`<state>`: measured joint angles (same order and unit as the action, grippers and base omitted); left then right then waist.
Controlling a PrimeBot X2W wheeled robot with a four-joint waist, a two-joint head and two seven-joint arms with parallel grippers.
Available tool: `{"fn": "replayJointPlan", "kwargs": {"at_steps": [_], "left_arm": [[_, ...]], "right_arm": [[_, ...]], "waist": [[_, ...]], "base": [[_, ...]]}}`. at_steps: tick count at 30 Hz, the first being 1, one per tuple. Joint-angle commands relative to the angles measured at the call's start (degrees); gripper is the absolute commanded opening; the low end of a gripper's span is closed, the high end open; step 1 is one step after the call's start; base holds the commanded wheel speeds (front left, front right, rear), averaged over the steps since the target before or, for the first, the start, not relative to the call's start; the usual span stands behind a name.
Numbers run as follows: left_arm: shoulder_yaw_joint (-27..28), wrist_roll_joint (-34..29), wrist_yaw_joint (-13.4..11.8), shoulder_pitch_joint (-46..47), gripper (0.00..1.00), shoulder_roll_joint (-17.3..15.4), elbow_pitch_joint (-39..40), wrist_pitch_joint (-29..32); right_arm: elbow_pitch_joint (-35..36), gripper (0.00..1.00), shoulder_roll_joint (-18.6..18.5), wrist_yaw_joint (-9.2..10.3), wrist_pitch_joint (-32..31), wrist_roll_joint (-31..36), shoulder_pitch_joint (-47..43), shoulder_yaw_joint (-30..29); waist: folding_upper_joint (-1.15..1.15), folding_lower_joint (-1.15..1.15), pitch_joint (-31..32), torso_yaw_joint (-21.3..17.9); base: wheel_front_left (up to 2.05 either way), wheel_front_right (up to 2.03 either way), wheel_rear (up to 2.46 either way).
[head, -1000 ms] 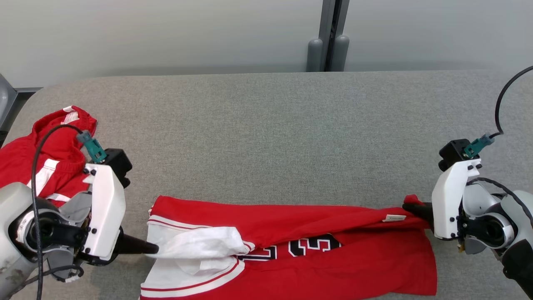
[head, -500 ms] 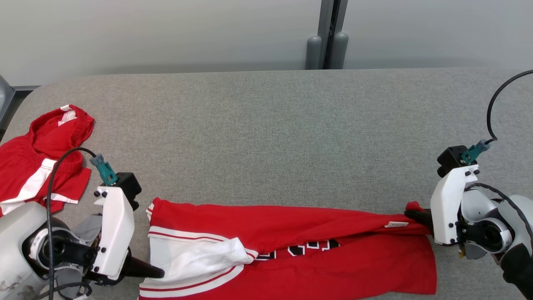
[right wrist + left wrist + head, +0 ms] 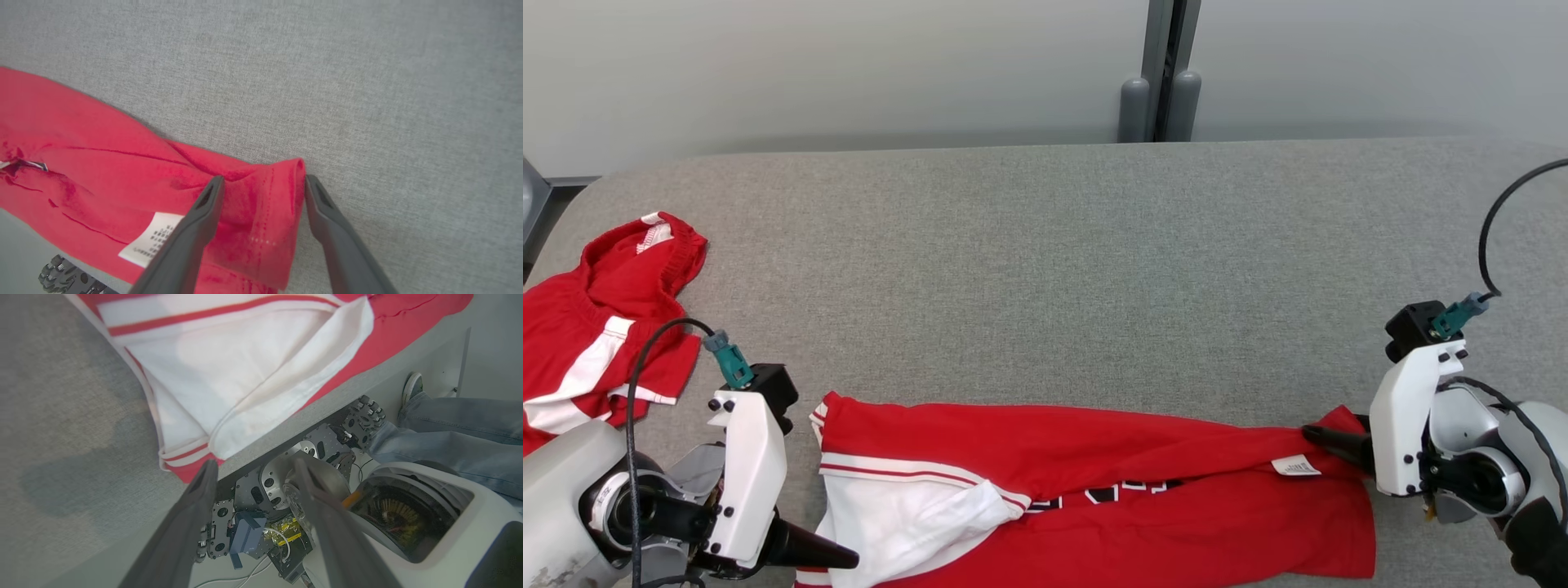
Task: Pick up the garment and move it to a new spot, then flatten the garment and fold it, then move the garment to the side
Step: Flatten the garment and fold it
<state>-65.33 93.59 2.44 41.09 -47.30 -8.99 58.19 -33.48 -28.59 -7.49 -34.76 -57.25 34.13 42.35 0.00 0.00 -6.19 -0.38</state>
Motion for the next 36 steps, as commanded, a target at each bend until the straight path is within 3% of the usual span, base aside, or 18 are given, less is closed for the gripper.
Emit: {"fn": "replayJointPlan", "kwargs": {"at_steps": [1,9,15,17,18,26,31,36], "left_arm": [[0.01,-0.46,0.4,-0.94,1.0,-0.09,-0.58,-0.38],[1.98,-0.91,1.27,-0.56,1.0,-0.96,-0.59,-3.78],[5.66,-2.56,2.75,-1.53,1.0,-2.07,1.33,-12.67],[6.73,-3.41,3.19,-2.42,1.0,-2.81,2.48,-15.84],[8.43,-4.83,3.47,-3.18,1.0,-3.72,3.4,-20.83],[13.3,-11.3,1.83,-8.93,1.0,-4.67,6.32,-41.43],[16.9,-14.94,-2.49,-13.02,1.0,-4.18,8.22,-55.09],[20.1,-18.05,-7.8,-17.61,1.0,-2.57,9.88,-68.21]], "right_arm": [[0.61,1.0,-0.49,-0.03,1.06,0.38,-1.34,-0.45],[3.6,1.0,-2.03,-0.03,4.53,1.38,-4.83,-3.5],[8.71,1.0,-4.38,-0.03,8.93,2.47,-9.55,-8.91],[10.38,1.0,-5.03,-0.03,11.82,3.62,-11.28,-12.01],[11.32,1.0,-4.97,-0.03,16.27,5.64,-13.07,-16.53],[13.9,1.0,2.6,-0.03,27.35,11.67,-20.95,-32.29],[15.6,1.0,9.16,-0.03,33.62,15.7,-24.84,-41.9],[18.9,1.0,14.37,-0.03,37.61,18.21,-28.46,-45.3]], "waist": [[0.0,0.0,0.38,-0.04],[0.0,0.0,2.19,-0.21],[0.0,0.0,3.23,-0.4],[0.0,0.0,3.41,-0.46],[0.0,0.0,3.49,-0.5],[0.0,0.0,3.04,-0.26],[0.0,0.0,2.9,0.12],[0.0,0.0,2.46,0.68]], "base": [[0.0,0.0,0.0],[0.0,0.0,0.0],[0.0,0.0,0.0],[0.0,0.0,0.0],[0.0,0.0,0.0],[0.0,0.0,0.0],[0.0,0.0,0.0],[0.0,0.0,0.0]]}}
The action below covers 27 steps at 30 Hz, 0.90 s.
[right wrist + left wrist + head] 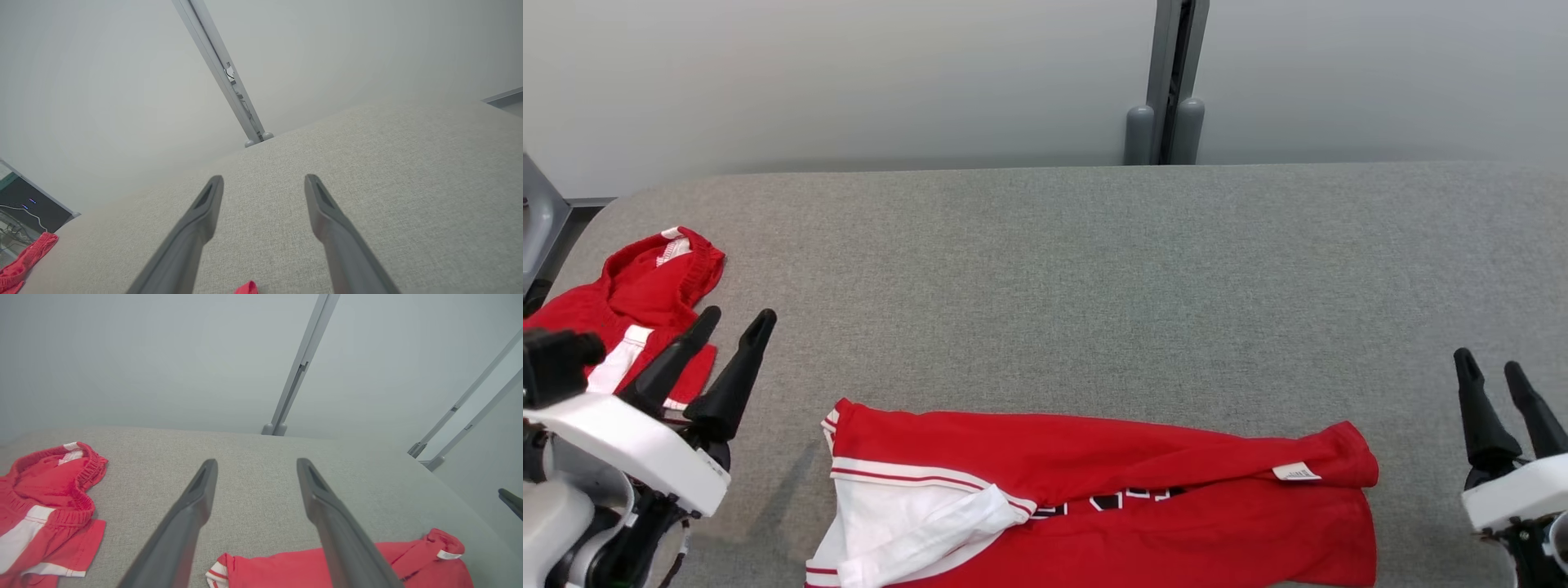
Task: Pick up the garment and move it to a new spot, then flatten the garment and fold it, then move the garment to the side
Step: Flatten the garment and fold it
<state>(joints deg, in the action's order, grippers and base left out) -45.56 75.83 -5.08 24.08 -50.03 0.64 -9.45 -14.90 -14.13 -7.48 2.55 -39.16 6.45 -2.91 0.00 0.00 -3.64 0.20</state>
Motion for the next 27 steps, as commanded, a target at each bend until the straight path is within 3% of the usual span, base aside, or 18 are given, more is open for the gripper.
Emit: {"fn": "replayJointPlan", "kwargs": {"at_steps": [1,8,12,13,16,20,27], "left_arm": [[1.15,-0.45,-1.21,-1.51,1.0,0.87,0.49,-2.42],[9.6,-7.39,-4.94,-8.48,1.0,7.98,0.83,-5.74],[16.3,-14.6,-4.37,-13.35,1.0,13.95,0.49,-5.71],[16.3,-14.6,-4.37,-13.35,1.0,13.95,0.49,-5.71],[19.84,-19.12,-3.8,-15.64,1.0,17.93,0.37,-5.72],[21.62,-25.13,-3.37,-17.65,1.0,20.83,-1.36,-5.73],[22.95,-29.85,-1.24,-18.77,1.0,24.99,-4.66,-5.74]], "right_arm": [[0.82,1.0,0.6,-0.05,0.64,0.19,-1.64,0.17],[0.15,1.0,3.31,-0.05,-1.66,-0.32,-6.09,2.95],[-1.75,1.0,3.78,-0.05,-3.11,-1.1,-6.13,4.47],[-1.75,1.0,3.78,-0.05,-3.11,-1.1,-6.13,4.47],[-3.95,1.0,4.16,-0.05,-4.25,-1.53,-5.47,4.66],[-6.22,1.0,4.37,-0.05,-5.1,-2.2,-4.59,5.23],[-10.85,1.0,5.1,-0.05,-5.73,-5.18,-3.28,6.5]], "waist": [[0.0,0.0,-0.22,0.22],[0.0,0.0,-1.03,0.75],[0.0,0.0,-1.22,0.67],[0.0,0.0,-1.22,0.67],[0.0,0.0,-1.24,0.74],[0.0,0.0,-1.34,0.93],[0.0,0.0,-1.29,1.53]], "base": [[0.0,0.0,0.0],[0.0,0.0,0.0],[0.0,0.0,0.0],[0.0,0.0,0.0],[0.0,0.0,0.0],[0.0,0.0,0.0],[0.0,0.0,0.0]]}}
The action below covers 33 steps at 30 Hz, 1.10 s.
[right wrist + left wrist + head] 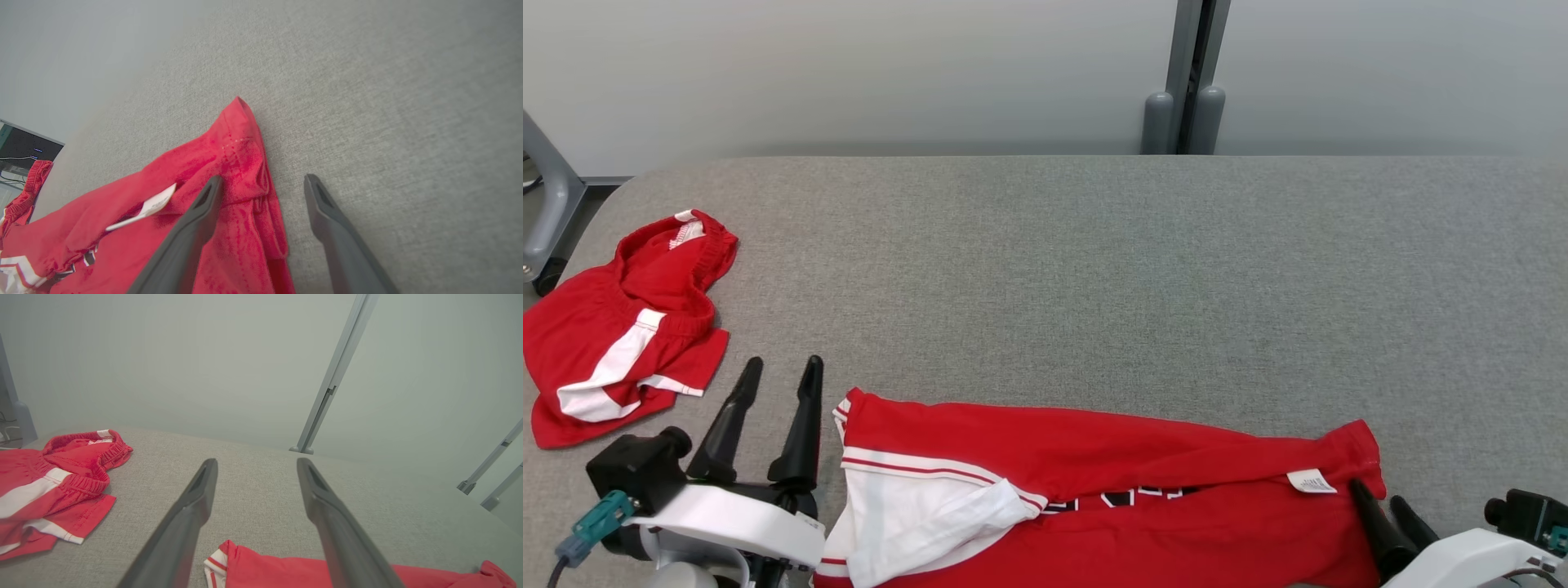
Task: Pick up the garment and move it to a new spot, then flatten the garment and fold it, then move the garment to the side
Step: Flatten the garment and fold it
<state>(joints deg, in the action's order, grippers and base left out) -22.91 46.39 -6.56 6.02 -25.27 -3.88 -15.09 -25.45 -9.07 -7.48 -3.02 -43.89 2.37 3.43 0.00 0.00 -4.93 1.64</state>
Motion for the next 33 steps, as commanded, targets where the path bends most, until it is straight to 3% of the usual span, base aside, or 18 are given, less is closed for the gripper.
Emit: {"fn": "replayJointPlan", "kwargs": {"at_steps": [1,10,11,12,13,14,25,33], "left_arm": [[0.38,-0.82,0.61,-0.62,1.0,0.64,-0.54,-0.1],[1.47,-2.75,2.54,-0.25,1.0,2.52,-3.13,-0.11],[1.56,-2.87,2.73,-0.21,1.0,2.62,-3.22,-0.11],[1.63,-2.89,2.87,-0.19,1.0,2.71,-3.39,-0.11],[1.67,-3.05,2.98,-0.19,1.0,2.8,-3.52,-0.11],[1.68,-3.19,3.0,-0.22,1.0,2.88,-3.63,-0.11],[2.25,-4.17,3.36,-0.29,1.0,3.54,-3.75,-0.11],[3.71,-5.69,3.29,-1.14,1.0,4.14,-2.86,-0.11]], "right_arm": [[-0.99,1.0,0.18,-0.05,-0.44,-1.13,0.87,0.46],[-6.11,1.0,0.77,-0.03,-1.27,-5.79,1.04,4.33],[-6.51,0.94,0.81,-0.03,-1.08,-6.07,1.25,4.65],[-6.89,0.36,0.87,-0.03,-0.97,-6.47,1.43,4.94],[-7.14,0.1,0.83,-0.03,-0.78,-6.76,1.57,5.23],[-7.19,0.0,0.84,-0.03,-0.55,-7.15,1.79,5.56],[-6.09,0.0,-2.07,-0.04,4.45,-9.48,4.96,8.13],[-6.17,0.0,-6.62,-0.03,9.17,-9.32,7.83,6.56]], "waist": [[0.0,0.0,0.0,0.23],[0.0,0.0,0.07,0.93],[0.0,0.0,0.09,0.95],[0.0,0.0,0.11,0.95],[0.0,0.0,0.12,0.95],[0.0,0.0,0.13,0.94],[0.0,0.0,0.16,0.75],[0.0,0.0,0.29,0.57]], "base": [[0.0,0.0,0.0],[0.0,0.0,0.0],[0.0,0.0,0.0],[0.0,0.0,0.0],[0.0,0.0,0.0],[0.0,0.0,0.0],[0.0,0.0,0.0],[0.0,0.0,0.0]]}}
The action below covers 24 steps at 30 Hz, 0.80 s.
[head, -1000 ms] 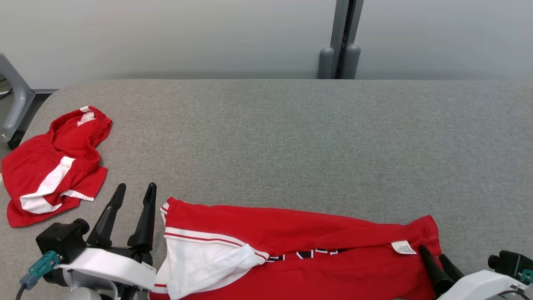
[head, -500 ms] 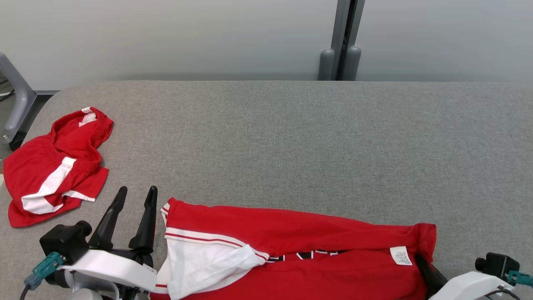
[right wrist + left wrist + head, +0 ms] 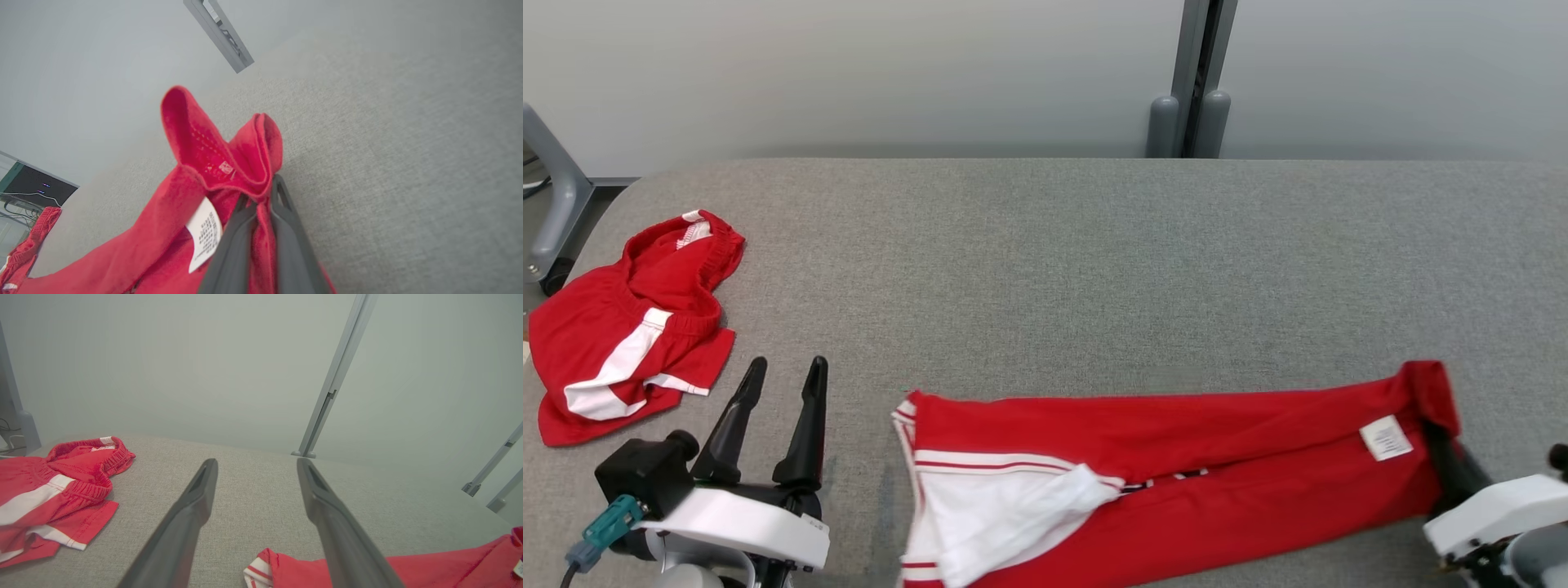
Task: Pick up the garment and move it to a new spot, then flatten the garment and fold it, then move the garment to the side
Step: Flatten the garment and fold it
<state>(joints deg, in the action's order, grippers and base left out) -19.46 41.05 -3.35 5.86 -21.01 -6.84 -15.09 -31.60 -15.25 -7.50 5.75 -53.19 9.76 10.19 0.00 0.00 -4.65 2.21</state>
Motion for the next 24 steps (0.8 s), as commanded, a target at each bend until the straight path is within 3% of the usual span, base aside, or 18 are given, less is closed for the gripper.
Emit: {"fn": "replayJointPlan", "kwargs": {"at_steps": [1,11,17,24], "left_arm": [[0.43,-0.48,0.07,-1.05,1.0,-0.03,0.12,-0.11],[0.69,-1.74,0.31,-1.84,1.0,0.95,-0.5,-0.11],[0.41,-1.6,0.32,-1.86,1.0,1.18,-1.41,-0.11],[0.39,-1.38,0.38,-1.75,1.0,1.09,-2.01,-0.11]], "right_arm": [[-0.22,0.0,-1.27,-0.01,0.94,0.23,0.84,-0.6],[-2.02,0.0,-6.77,-0.01,6.71,5.63,4.77,-5.24],[3.76,0.0,-6.43,-0.01,5.08,5.39,3.01,-4.67],[12.79,0.0,-3.35,-0.02,-0.17,2.57,0.64,-2.72]], "waist": [[0.0,0.0,0.06,-0.03],[0.0,0.0,0.67,0.17],[0.0,0.0,1.03,0.64],[0.0,0.0,1.36,1.12]], "base": [[0.0,0.0,0.0],[0.0,0.0,0.0],[0.0,0.0,0.0],[0.0,0.0,0.0]]}}
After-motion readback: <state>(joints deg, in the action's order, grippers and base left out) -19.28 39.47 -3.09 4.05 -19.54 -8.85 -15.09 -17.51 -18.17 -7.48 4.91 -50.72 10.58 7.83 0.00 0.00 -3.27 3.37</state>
